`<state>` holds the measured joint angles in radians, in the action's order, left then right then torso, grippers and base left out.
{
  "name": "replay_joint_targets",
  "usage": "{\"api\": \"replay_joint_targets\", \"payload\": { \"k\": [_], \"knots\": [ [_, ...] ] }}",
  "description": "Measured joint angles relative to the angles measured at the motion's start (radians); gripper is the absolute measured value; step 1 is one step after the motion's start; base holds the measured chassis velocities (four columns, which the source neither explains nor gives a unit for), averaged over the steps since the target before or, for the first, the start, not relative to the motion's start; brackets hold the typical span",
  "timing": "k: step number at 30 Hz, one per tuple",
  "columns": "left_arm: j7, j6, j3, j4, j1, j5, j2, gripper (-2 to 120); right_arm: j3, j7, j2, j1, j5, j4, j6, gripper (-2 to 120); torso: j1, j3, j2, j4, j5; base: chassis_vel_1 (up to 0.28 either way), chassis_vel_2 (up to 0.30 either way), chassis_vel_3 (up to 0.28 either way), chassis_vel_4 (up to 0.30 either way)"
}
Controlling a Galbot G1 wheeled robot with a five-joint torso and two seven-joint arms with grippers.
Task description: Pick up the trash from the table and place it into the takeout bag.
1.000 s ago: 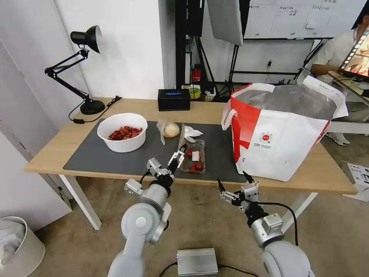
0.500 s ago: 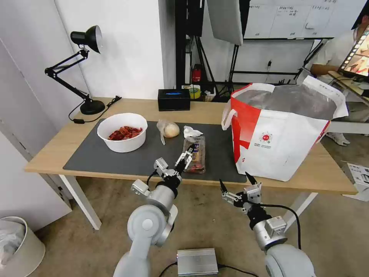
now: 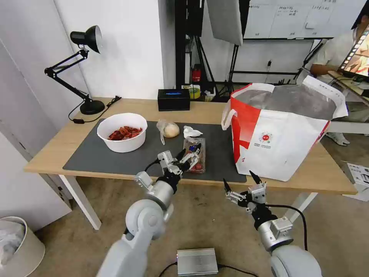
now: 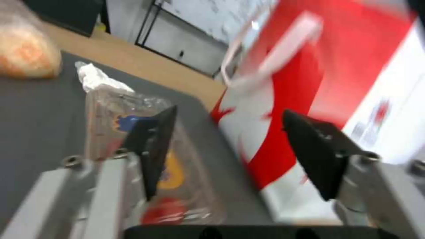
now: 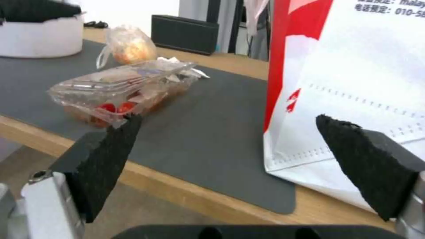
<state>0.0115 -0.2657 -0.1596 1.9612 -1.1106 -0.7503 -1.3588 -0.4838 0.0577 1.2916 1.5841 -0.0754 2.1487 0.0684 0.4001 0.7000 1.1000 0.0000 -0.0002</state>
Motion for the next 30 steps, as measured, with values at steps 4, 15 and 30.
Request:
{"api": "replay_joint_targets", "payload": {
  "k": [4, 15, 30],
  "knots": [
    [-0.085, 0.027, 0.035, -0.060, 0.042, 0.225, 0.088, 47, -0.009, 0.000, -0.003, 0.001, -0.003, 0.002, 0.002, 100, 0.000, 0.000, 0.000, 0.0000, 0.0000, 0.000, 0.000, 0.000, 0.000],
    [-0.098, -0.003, 0.073, -0.116, 0.105, 0.343, 0.134, 10, -0.011, 0.001, -0.006, -0.010, -0.010, 0.003, 0.014, 100, 0.000, 0.000, 0.000, -0.0001, 0.0001, 0.000, 0.000, 0.000, 0.000],
    [-0.087, -0.041, 0.148, -0.160, 0.157, 0.342, 0.141, 0, -0.036, -0.018, -0.033, -0.053, -0.288, 0.054, 0.144, 100, 0.000, 0.000, 0.000, -0.0004, 0.0000, 0.000, 0.000, 0.000, 0.000]
  ]
}}
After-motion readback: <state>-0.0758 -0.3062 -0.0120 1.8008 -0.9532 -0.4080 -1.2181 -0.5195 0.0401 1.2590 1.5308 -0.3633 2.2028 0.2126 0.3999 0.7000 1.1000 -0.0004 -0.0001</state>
